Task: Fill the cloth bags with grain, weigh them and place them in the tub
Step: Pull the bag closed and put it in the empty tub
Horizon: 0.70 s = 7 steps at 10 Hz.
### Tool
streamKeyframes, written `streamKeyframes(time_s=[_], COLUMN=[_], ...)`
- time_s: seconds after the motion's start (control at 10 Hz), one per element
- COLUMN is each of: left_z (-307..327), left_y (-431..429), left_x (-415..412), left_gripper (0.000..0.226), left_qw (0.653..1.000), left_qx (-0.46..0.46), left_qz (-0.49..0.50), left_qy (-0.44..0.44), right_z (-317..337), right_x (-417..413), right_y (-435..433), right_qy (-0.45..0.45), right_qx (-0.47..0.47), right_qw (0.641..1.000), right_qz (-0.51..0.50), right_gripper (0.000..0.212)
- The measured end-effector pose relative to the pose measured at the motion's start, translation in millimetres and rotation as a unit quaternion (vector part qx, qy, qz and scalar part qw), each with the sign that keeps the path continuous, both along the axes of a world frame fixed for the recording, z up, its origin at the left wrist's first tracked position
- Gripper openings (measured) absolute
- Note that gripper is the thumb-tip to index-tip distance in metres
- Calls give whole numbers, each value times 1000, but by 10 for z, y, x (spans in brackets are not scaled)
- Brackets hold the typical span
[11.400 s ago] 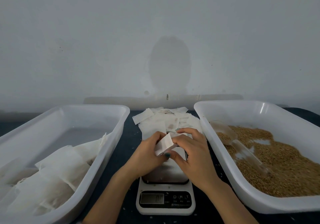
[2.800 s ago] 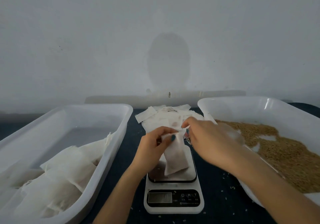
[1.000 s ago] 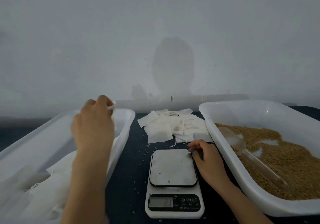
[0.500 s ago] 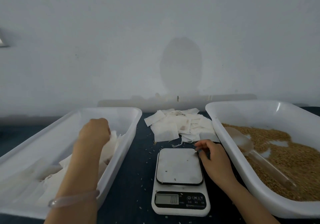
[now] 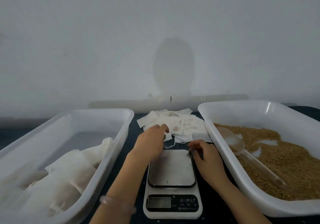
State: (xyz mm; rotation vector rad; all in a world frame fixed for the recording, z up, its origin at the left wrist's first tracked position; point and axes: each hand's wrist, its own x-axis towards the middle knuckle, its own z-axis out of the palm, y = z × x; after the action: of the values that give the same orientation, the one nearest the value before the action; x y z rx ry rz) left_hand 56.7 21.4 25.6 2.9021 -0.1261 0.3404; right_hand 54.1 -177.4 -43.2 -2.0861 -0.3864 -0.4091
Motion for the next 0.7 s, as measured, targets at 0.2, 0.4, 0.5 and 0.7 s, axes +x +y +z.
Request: streamKeyframes(time_s=[0.2,0.4,0.5,0.7], left_z=[-451,-466,-519,-571], left_y=[230,296,333,521], left_x=[415,400,418,272], left_gripper=[46,47,47,67], left_qw=[960,913,922,906], left_qx=[-172,-312,-307,-400], left_qz=[-37,19,-20,16], left_qy=[216,261,237,135], right_z=[14,-4,1,2], right_x=[23,15,19,29], right_y=[5,20,-6,11], right_qy=[0,0,-3,-2], right_qx=[12,-8,5,10], right_qw=[1000,1000,1000,1000], right_qz=[-2,0,0,3], right_gripper=[21,25,27,26])
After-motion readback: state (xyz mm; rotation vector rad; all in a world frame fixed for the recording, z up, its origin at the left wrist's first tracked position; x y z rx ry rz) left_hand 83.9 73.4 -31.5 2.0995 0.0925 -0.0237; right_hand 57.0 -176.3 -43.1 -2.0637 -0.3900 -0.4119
